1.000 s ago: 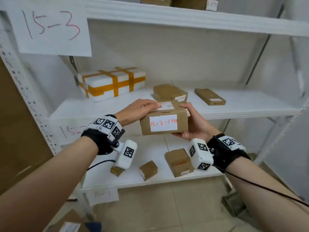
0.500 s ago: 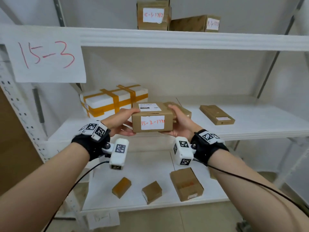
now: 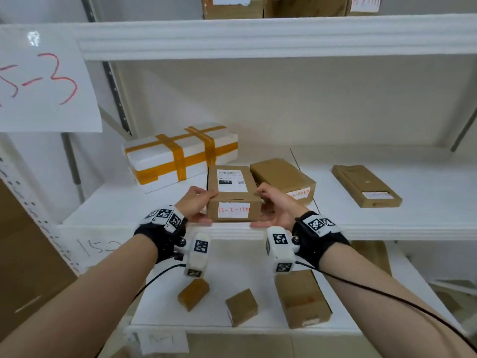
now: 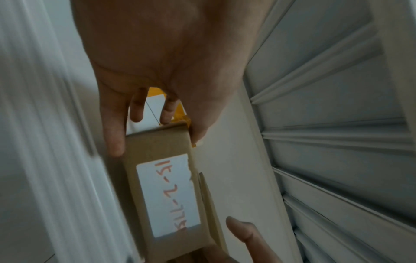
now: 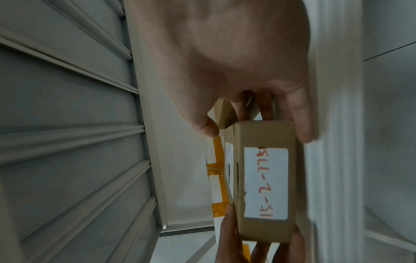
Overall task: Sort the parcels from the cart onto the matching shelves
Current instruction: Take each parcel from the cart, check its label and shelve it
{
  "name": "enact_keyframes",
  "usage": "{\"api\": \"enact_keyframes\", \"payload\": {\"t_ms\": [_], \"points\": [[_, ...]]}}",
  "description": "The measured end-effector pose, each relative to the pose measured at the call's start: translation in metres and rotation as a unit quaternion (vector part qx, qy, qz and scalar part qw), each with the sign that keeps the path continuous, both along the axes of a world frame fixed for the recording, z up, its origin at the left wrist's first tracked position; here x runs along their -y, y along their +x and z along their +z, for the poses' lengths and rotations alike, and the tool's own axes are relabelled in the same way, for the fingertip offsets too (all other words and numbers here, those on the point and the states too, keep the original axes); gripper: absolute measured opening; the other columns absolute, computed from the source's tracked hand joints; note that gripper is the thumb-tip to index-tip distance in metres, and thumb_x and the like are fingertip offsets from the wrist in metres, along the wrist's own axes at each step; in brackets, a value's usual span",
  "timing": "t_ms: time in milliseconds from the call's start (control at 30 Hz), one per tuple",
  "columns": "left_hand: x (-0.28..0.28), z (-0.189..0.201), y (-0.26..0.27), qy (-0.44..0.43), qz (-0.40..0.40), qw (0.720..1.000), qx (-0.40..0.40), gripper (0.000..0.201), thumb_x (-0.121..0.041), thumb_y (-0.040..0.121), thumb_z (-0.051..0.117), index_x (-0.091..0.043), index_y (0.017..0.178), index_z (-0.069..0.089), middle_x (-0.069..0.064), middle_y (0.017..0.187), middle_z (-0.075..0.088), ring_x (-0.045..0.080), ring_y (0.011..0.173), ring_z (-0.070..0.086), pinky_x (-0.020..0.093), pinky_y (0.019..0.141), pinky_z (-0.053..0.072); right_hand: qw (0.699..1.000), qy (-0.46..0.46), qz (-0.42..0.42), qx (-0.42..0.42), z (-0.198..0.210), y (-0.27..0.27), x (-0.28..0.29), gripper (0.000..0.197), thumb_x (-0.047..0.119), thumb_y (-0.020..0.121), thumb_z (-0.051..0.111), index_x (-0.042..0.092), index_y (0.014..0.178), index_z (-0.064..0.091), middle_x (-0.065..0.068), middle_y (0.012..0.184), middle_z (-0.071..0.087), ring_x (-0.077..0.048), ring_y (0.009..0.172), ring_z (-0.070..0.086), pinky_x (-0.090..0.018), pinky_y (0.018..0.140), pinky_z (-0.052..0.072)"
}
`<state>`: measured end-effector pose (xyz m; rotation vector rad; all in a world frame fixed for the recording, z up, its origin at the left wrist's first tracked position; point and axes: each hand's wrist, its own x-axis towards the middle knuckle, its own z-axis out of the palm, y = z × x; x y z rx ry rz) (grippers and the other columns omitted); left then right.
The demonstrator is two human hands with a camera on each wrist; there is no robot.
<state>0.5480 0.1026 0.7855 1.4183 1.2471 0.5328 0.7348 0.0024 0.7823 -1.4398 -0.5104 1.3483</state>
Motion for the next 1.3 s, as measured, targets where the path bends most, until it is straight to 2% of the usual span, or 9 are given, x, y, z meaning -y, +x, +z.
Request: {"api": "enact_keyframes", "payload": {"t_ms": [100, 233, 300, 367, 500, 567, 833, 1000, 1300], "points": [[-0.009, -0.004, 0.017, 0.014, 0.0, 1.0, -0.001, 0.041, -0.04, 0.093, 0.063, -0.015, 0.123, 0.049, 0.009, 0.113, 0.062, 0.03, 0.097, 0.07, 0.049, 0.086, 0.059, 1.0, -0.009, -0.007, 0.021, -0.004, 0.018, -0.007, 0.026, 0.029, 0.092, 0.059, 0.015, 0.113, 0.064, -0.003, 0.069, 0.072, -0.021, 0.08, 0.066, -0.046, 0.095, 0.053], [-0.019, -0.009, 0.043, 0.021, -0.023, 0.999, 0.013, 0.039, -0.037, 0.099, 0.05, -0.014, 0.13, 0.052, 0.01, 0.12, 0.067, 0.022, 0.102, 0.067, 0.036, 0.08, 0.059, 0.999, -0.004, -0.038, 0.025, -0.002, 0.037, -0.014, 0.029, 0.027, 0.09, 0.06, 0.015, 0.117, 0.063, -0.006, 0.089, 0.07, -0.019, 0.077, 0.065, -0.033, 0.075, 0.055], [-0.013, -0.002, 0.055, 0.025, -0.045, 0.999, 0.018, 0.037, -0.034, 0.101, 0.042, -0.011, 0.125, 0.059, 0.007, 0.112, 0.069, 0.017, 0.095, 0.065, 0.028, 0.077, 0.052, 0.998, 0.004, -0.054, 0.009, 0.0, 0.047, -0.016, 0.033, 0.025, 0.089, 0.061, 0.014, 0.12, 0.062, -0.01, 0.105, 0.074, -0.02, 0.079, 0.068, -0.029, 0.061, 0.058], [-0.008, 0.001, 0.065, 0.016, -0.054, 0.998, 0.013, 0.037, -0.036, 0.102, 0.038, -0.015, 0.122, 0.061, 0.003, 0.105, 0.067, 0.02, 0.103, 0.06, 0.034, 0.092, 0.045, 0.997, 0.018, -0.073, -0.005, 0.0, 0.056, -0.017, 0.033, 0.023, 0.088, 0.061, 0.012, 0.12, 0.062, -0.014, 0.116, 0.073, -0.022, 0.084, 0.069, -0.028, 0.059, 0.059], [-0.008, -0.001, 0.077, 0.004, -0.057, 0.998, 0.014, 0.034, -0.045, 0.102, 0.038, -0.023, 0.126, 0.05, 0.0, 0.121, 0.055, 0.022, 0.118, 0.048, 0.036, 0.1, 0.037, 0.994, 0.028, -0.109, 0.004, -0.003, 0.067, -0.019, 0.006, 0.02, 0.09, 0.057, 0.015, 0.089, 0.06, -0.004, 0.078, 0.068, -0.017, 0.071, 0.061, -0.028, 0.067, 0.053], [-0.011, -0.006, 0.08, 0.006, -0.058, 0.998, 0.015, 0.034, -0.045, 0.102, 0.04, -0.023, 0.127, 0.048, -0.002, 0.123, 0.053, 0.021, 0.118, 0.047, 0.035, 0.098, 0.036, 0.992, 0.026, -0.124, 0.017, -0.006, 0.071, -0.022, 0.015, 0.019, 0.089, 0.055, 0.019, 0.074, 0.053, 0.002, 0.063, 0.055, -0.014, 0.058, 0.048, -0.029, 0.065, 0.044], [-0.009, -0.021, 0.056, 0.069, -0.018, 0.996, 0.056, 0.03, -0.03, 0.1, 0.052, -0.013, 0.125, 0.055, 0.01, 0.107, 0.063, 0.022, 0.082, 0.063, 0.028, 0.068, 0.051, 0.997, 0.061, -0.043, 0.0, -0.008, 0.038, -0.034, 0.031, 0.02, 0.097, 0.052, 0.021, 0.068, 0.044, 0.002, 0.061, 0.046, -0.01, 0.051, 0.039, -0.017, 0.042, 0.034], [0.003, -0.036, 0.006, 0.061, -0.031, 0.996, 0.05, 0.019, -0.022, 0.1, 0.052, -0.008, 0.092, 0.062, 0.006, 0.079, 0.059, 0.015, 0.06, 0.056, 0.02, 0.053, 0.046, 0.996, 0.07, 0.06, 0.014, -0.019, -0.021, -0.052, 0.033, 0.02, 0.094, 0.055, 0.023, 0.064, 0.04, 0.003, 0.059, 0.042, -0.01, 0.046, 0.032, -0.018, 0.038, 0.028], [0.03, -0.081, -0.113, 0.019, 0.043, 0.998, 0.051, 0.028, -0.029, 0.095, 0.062, -0.011, 0.074, 0.057, 0.003, 0.062, 0.055, 0.014, 0.053, 0.046, 0.025, 0.052, 0.037, 0.97, 0.116, 0.211, 0.016, -0.058, -0.144, -0.066, 0.046, 0.023, 0.095, 0.056, 0.02, 0.051, 0.045, 0.001, 0.053, 0.045, -0.013, 0.049, 0.039, -0.022, 0.045, 0.035]]}}
